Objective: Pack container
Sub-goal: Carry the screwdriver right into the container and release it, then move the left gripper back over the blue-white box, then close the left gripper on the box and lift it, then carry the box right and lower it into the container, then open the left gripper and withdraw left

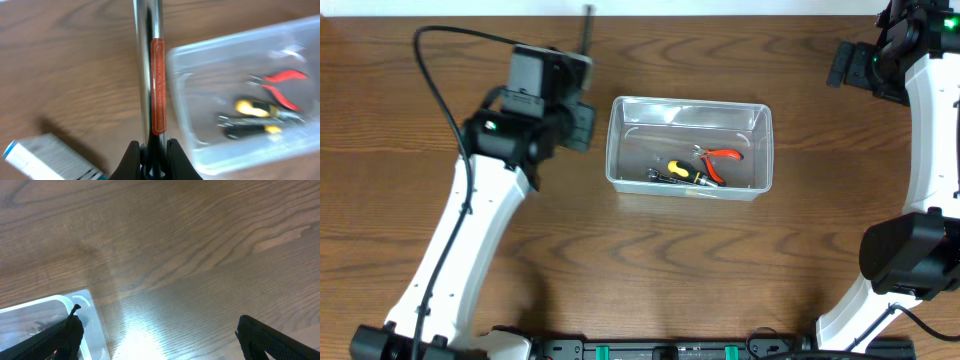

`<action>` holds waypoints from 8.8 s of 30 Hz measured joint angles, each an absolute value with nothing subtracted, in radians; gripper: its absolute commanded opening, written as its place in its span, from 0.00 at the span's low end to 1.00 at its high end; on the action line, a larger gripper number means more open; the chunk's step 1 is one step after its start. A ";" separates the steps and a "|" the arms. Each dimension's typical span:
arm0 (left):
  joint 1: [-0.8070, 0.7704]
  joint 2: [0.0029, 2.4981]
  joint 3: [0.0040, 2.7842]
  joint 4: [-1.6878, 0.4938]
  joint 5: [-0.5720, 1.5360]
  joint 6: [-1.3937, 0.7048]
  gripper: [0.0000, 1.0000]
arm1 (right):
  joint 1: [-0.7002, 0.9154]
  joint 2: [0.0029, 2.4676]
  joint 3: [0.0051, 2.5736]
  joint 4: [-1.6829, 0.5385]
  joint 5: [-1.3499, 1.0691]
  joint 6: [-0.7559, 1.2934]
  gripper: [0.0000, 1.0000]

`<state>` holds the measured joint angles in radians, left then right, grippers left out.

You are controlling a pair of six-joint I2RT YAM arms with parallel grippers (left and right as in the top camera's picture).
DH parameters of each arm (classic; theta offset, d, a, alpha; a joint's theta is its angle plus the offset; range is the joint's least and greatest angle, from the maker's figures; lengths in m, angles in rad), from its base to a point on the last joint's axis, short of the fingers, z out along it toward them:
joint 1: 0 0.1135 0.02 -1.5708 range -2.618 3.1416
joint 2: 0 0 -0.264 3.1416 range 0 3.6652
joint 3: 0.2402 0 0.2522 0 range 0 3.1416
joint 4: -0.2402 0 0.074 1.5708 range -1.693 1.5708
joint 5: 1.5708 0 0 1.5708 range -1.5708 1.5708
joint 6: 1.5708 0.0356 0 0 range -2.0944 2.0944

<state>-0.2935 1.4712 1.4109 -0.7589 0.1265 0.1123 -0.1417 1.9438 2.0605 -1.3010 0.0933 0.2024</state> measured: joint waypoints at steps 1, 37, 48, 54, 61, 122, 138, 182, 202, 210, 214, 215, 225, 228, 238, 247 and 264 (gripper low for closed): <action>-0.321 1.464 1.411 -0.759 0.141 0.128 0.06 | -0.142 1.944 2.061 -1.301 0.093 0.202 0.99; -0.620 1.913 1.411 -0.699 0.180 0.543 0.07 | -0.142 1.944 2.061 -1.301 0.093 0.202 0.99; -0.619 1.936 1.411 -0.686 0.112 0.558 0.13 | -0.142 1.944 2.061 -1.301 0.093 0.202 0.99; -0.619 1.936 1.411 -0.685 0.097 0.558 0.17 | -0.142 1.944 2.061 -1.301 0.093 0.202 0.99; -0.617 1.925 1.460 -0.690 0.061 0.502 0.62 | -0.142 1.944 2.061 -1.301 0.093 0.202 0.99; 0.089 2.114 1.581 -1.081 0.091 -0.371 0.18 | -0.142 1.944 2.061 -1.301 0.093 0.202 0.99; 0.130 1.975 1.582 -1.100 0.125 -0.371 0.12 | -0.142 1.944 2.061 -1.301 0.093 0.202 0.99; -0.598 1.889 1.600 -0.927 0.224 0.172 0.12 | -0.142 1.944 2.061 -1.301 0.093 0.202 0.99; -0.599 1.996 1.601 -0.912 0.041 0.266 0.23 | -0.142 1.944 2.061 -1.301 0.093 0.202 0.99; -0.598 2.009 1.601 -0.881 -0.021 0.267 0.24 | -0.142 1.944 2.061 -1.301 0.093 0.202 0.99; -0.598 2.009 1.601 -0.875 -0.031 0.268 0.30 | -0.142 1.944 2.061 -1.301 0.093 0.202 0.99; -0.598 2.009 1.601 -0.873 -0.031 0.267 0.30 | -0.142 1.944 2.061 -1.301 0.093 0.202 0.99; -0.611 2.009 1.601 -0.890 -0.034 0.266 0.30 | -0.142 1.944 2.061 -1.301 0.093 0.202 0.99; -0.636 2.009 1.601 -0.890 -0.034 0.266 0.31 | -0.142 1.944 2.061 -1.301 0.093 0.202 0.99; -0.725 1.922 1.601 -0.865 -0.033 0.226 0.37 | -0.142 1.944 2.061 -1.301 0.093 0.202 0.99; -0.612 1.615 1.602 -0.764 -0.084 0.081 0.77 | -0.142 1.944 2.061 -1.301 0.093 0.202 0.99; -0.061 1.486 1.602 -0.798 -0.241 -0.105 0.98 | -0.142 1.944 2.061 -1.301 0.093 0.202 0.99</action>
<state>-0.0612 1.4857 1.6024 -0.7979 -0.2413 -0.1051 -0.1417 1.9438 2.0605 -1.3010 0.0933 0.2024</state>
